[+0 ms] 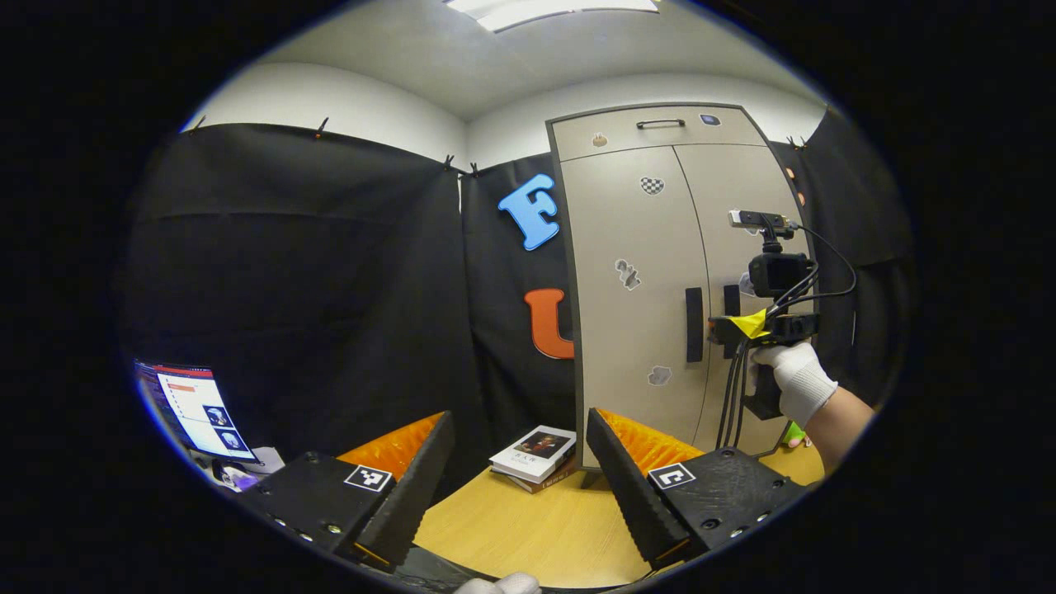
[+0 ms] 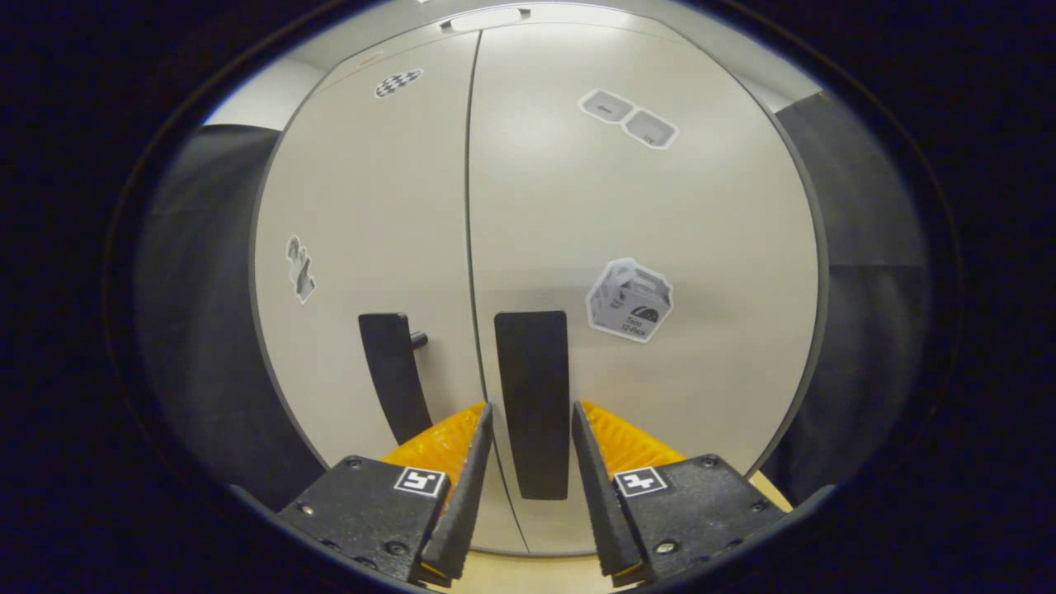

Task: Open the right door of the double-door shoe cabinet with the right hand, and open the left door with the left hand.

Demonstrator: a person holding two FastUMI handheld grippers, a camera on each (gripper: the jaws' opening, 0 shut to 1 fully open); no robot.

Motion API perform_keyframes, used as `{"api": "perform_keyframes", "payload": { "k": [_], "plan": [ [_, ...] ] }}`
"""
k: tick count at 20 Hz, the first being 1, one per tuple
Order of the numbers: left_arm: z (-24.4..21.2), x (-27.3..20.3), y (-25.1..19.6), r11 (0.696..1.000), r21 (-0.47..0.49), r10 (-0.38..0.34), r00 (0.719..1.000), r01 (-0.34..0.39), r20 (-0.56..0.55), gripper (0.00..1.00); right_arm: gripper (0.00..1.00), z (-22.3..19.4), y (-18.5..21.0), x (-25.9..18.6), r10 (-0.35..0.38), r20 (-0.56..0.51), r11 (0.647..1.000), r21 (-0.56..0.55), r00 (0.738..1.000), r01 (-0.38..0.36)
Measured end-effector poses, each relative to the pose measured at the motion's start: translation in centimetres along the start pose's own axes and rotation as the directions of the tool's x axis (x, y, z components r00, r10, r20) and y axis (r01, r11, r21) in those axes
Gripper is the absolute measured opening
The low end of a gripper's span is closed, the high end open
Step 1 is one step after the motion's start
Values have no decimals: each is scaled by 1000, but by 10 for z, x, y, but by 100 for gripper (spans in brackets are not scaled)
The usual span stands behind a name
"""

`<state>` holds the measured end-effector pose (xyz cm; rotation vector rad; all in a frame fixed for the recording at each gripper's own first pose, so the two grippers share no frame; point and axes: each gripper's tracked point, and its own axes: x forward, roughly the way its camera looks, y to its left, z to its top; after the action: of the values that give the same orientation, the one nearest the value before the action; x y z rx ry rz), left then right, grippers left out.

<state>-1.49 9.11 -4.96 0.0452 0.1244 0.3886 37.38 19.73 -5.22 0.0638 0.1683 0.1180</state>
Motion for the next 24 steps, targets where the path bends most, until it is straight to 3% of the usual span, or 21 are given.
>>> {"api": "perform_keyframes", "payload": {
  "k": [2,10,15,24],
  "plan": [
    [1,1,1,1000,-1,4,1000,-4,4,97,43,-1,-3,1,-32,4,999,5,999,32],
    [5,2,4,1000,-15,7,1000,-7,23,97,28,-2,-5,-7,28,-5,999,-18,1000,-28],
    [7,-3,8,1000,-22,-9,999,9,34,97,24,-6,-11,-40,69,-1,997,-26,998,-69],
    [3,-39,5,997,-33,-73,997,74,40,97,22,-15,-39,-107,62,1,998,-22,998,-62]
  ]
}}
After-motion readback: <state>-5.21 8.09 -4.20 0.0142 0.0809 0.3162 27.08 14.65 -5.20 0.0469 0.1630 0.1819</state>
